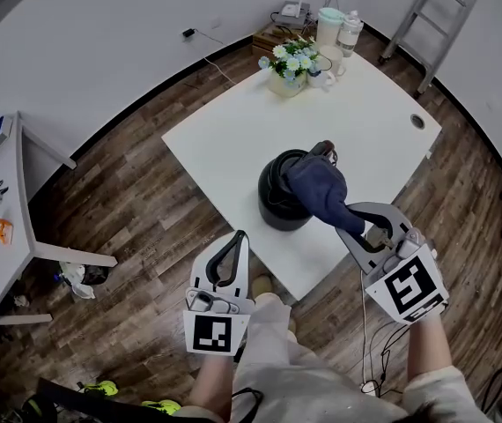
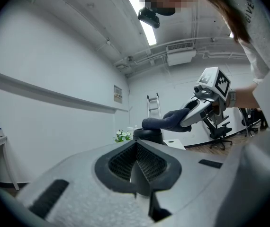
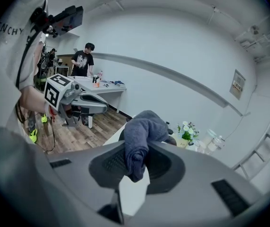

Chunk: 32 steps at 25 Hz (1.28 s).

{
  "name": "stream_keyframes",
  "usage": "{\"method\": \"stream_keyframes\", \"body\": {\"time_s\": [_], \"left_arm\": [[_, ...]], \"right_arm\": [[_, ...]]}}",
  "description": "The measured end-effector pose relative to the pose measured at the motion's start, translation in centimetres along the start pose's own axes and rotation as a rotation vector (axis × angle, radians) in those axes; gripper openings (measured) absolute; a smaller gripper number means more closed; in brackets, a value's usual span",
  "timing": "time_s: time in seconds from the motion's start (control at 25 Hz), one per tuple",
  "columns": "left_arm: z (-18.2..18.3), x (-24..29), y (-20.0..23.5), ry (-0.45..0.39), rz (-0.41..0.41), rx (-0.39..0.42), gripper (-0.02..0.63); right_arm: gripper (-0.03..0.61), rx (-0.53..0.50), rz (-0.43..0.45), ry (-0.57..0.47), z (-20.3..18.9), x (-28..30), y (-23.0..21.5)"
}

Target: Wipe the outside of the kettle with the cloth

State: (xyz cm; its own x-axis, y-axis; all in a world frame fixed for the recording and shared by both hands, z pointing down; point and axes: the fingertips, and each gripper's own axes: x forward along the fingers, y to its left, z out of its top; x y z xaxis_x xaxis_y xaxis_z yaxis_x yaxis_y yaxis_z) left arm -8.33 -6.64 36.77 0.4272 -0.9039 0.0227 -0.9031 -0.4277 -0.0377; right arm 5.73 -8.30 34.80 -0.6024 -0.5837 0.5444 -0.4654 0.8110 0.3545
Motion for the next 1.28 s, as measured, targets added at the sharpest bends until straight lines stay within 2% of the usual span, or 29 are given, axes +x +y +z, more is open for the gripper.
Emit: {"method": "stream_keyframes", "body": {"time_s": [0.28, 0.4, 0.56, 0.68, 0.76, 0.96, 1.28], "left_arm": [[0.5, -0.5, -1.8, 0.004, -0.034, 0.040, 0.008], [1.1, -0.9, -3.0, 0.004, -0.058, 0.054, 0.008], [1.9, -1.6, -4.0, -0.016, -0.074, -0.016, 0.008], [1.9, -2.4, -4.5, -0.062, -0.077, -0.155, 0.008], [1.9, -3.0, -5.1, -0.078, -0.079, -0.211, 0.008], [1.0, -3.6, -7.1, -0.059, -0.110, -0.208, 0.008], [1.4, -4.0, -7.6, -0.064, -0.096, -0.204, 0.008]], "right_arm": [[0.063, 0.034, -0.024, -0.002, -1.3, -2.8, 0.8], [0.063, 0.069, -0.017, -0.039, -0.8, -4.7, 1.8], [0.063, 0.170, 0.005, -0.081, -1.4, -6.7, 3.8], [0.063, 0.215, -0.001, -0.095, -2.5, -7.6, 5.5], [0.063, 0.265, -0.002, -0.111, -2.9, -8.2, 6.6], [0.061, 0.395, 0.035, -0.160, -4.4, -8.5, 9.3], [0.061, 0.382, 0.045, -0.144, -5.1, -8.7, 10.9]]}}
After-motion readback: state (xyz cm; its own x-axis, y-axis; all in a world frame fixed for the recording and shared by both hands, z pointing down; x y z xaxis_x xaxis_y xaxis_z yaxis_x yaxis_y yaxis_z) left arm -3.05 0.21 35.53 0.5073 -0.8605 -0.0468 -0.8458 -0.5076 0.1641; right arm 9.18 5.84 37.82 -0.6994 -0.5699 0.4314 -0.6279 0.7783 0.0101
